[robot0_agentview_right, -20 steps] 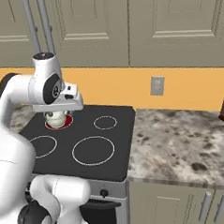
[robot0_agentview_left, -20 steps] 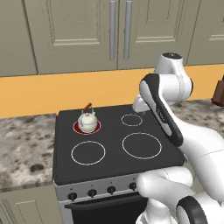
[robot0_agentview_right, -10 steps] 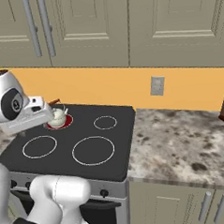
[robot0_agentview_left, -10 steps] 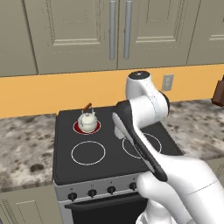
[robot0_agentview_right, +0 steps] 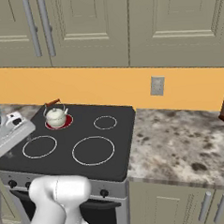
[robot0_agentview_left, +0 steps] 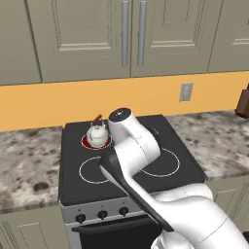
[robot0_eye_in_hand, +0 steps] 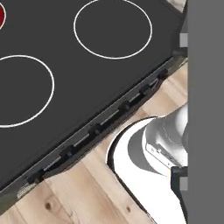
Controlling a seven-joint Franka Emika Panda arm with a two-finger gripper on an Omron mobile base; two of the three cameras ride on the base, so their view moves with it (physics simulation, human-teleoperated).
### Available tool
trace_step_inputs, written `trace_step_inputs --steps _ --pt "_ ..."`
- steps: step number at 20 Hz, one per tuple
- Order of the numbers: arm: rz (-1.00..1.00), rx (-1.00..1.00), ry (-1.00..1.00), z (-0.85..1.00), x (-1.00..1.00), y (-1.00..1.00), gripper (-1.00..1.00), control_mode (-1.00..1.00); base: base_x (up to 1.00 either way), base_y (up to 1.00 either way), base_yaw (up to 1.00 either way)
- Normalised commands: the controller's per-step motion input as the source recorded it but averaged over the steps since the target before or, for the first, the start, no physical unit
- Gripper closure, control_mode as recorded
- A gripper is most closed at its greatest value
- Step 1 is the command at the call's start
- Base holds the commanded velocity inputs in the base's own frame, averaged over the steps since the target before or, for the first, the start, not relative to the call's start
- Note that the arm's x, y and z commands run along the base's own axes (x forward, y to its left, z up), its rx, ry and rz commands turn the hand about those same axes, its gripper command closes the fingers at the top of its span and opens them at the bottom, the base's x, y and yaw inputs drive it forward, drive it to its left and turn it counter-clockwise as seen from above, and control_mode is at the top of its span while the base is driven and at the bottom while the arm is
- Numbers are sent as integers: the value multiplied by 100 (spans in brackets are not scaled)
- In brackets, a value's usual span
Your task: Lower the heat of the kettle.
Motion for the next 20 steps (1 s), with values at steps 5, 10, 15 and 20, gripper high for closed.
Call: trace_step_inputs --steps 5,10,15,20 --pt "44 -8 8 -58 -6 25 -100 -100 0 0 0" --pt "16 -24 0 -58 -3 22 -100 -100 0 0 0" --pt "2 -29 2 -56 -9 37 -100 -100 0 0 0" --pt "20 -26 0 -32 -1 55 -100 -100 0 0 0"
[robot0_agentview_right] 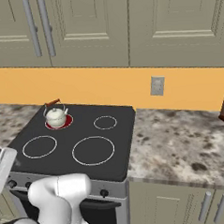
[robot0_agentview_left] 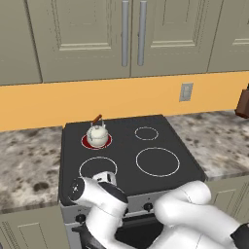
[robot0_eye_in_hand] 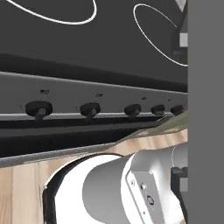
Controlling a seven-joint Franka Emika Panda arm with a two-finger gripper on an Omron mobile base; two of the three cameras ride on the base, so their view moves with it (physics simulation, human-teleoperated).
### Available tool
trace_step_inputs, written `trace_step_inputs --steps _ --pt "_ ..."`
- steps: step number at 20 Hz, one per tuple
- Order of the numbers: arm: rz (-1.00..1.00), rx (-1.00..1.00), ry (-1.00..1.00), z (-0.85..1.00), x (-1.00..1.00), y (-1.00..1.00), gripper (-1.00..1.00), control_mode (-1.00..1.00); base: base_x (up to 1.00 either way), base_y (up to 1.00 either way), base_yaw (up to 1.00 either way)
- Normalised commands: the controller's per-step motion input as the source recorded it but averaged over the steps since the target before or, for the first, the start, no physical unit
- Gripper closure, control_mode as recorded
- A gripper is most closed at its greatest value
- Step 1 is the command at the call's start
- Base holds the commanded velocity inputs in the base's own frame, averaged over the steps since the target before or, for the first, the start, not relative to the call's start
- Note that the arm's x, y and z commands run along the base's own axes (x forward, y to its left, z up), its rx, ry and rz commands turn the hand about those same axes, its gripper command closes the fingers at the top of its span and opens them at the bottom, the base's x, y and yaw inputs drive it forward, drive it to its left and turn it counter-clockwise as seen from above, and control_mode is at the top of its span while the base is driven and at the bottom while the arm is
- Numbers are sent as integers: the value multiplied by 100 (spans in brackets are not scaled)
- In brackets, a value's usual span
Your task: Lower the heat of the kettle.
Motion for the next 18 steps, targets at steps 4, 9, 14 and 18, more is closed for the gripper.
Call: trace_step_inputs --steps 4,9,14,18 --pt "25 -27 -6 -6 -10 23 -100 -100 0 0 0" --pt "31 -28 -3 -27 0 2 -100 -100 0 0 0" --pt "38 -19 0 -44 0 1 -100 -100 0 0 0" --pt "41 -8 0 -40 3 1 -100 -100 0 0 0"
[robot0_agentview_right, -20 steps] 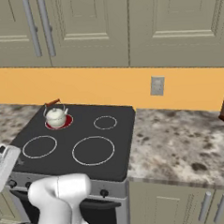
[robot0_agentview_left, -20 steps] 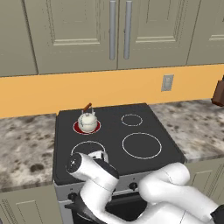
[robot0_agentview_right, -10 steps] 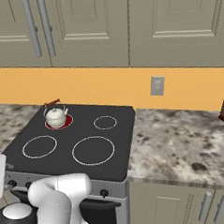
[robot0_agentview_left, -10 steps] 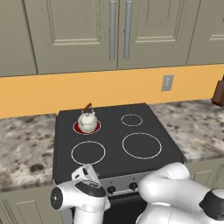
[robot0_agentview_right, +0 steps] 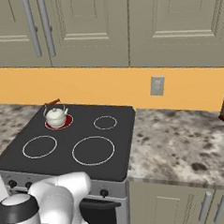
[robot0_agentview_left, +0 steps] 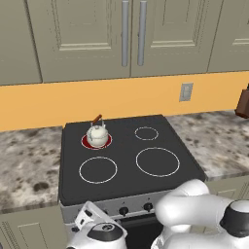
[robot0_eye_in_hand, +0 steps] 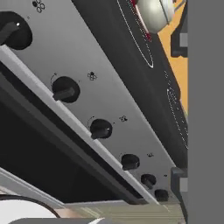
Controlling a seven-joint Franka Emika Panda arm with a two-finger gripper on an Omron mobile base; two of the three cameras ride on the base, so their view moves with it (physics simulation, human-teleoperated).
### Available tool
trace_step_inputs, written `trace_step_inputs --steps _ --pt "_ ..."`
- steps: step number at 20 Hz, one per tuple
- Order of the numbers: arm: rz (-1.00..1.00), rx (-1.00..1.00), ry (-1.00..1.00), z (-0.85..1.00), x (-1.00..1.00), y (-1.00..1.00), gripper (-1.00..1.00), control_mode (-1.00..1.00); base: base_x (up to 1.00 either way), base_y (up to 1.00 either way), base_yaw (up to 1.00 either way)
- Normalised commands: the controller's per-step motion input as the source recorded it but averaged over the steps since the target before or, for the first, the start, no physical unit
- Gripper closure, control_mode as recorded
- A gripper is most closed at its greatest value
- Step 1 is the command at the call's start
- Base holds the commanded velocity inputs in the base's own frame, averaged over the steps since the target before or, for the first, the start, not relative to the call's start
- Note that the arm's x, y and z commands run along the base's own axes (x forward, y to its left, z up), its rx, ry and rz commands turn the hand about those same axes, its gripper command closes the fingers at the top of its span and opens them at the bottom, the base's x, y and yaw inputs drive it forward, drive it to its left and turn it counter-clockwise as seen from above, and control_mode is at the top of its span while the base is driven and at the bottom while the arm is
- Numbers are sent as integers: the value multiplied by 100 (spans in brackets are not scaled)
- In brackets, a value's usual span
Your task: Lower the heat of the kettle.
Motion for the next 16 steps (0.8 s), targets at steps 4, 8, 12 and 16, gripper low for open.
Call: trace_step_inputs --steps 4,8,12,16 --pt "35 -1 -11 -24 0 0 -100 -100 0 0 0" --pt "26 0 -3 -19 0 -4 -100 -100 0 0 0" --pt "16 0 -6 -21 0 -4 -100 -100 0 0 0" --pt "8 0 -2 -11 6 -1 -100 -100 0 0 0"
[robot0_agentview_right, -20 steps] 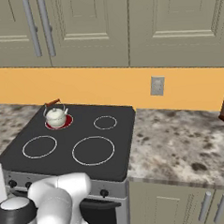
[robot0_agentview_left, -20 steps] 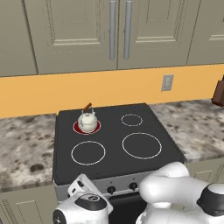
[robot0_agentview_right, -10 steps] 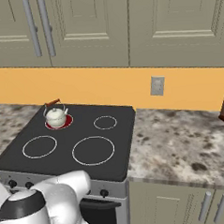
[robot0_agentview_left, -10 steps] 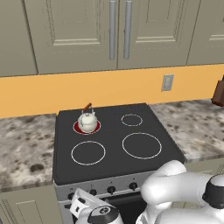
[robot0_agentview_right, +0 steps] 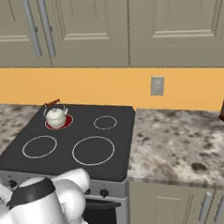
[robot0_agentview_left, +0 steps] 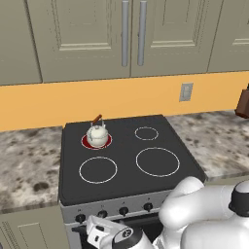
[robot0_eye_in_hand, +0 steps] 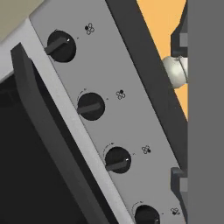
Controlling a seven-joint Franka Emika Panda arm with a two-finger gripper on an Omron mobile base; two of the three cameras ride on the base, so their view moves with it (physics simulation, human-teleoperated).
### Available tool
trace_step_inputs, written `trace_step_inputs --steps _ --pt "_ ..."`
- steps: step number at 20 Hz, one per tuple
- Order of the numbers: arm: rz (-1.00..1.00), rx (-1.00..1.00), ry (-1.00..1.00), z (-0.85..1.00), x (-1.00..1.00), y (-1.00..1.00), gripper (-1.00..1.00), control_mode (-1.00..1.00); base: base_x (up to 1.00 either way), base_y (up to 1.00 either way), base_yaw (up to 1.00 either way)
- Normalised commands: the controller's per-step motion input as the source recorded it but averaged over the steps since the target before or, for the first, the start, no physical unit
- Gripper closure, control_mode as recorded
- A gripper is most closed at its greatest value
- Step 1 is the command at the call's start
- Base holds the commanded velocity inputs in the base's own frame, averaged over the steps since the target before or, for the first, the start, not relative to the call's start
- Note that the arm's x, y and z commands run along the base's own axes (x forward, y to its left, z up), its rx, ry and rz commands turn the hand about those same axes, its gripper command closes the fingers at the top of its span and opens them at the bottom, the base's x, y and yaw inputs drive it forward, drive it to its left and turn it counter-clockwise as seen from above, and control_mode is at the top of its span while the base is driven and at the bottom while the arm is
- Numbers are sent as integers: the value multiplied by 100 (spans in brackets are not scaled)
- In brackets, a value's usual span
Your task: Lower the heat of the kettle.
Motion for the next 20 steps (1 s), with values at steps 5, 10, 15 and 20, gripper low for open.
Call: trace_step_inputs --steps 5,10,15,20 --pt "0 0 0 -13 5 0 -100 -100 0 0 0" --pt "0 0 -6 -15 1 1 -100 -100 0 0 0" --pt "0 0 -5 -11 2 8 -100 -100 0 0 0" --pt "0 0 -1 -8 7 13 -100 -100 0 0 0"
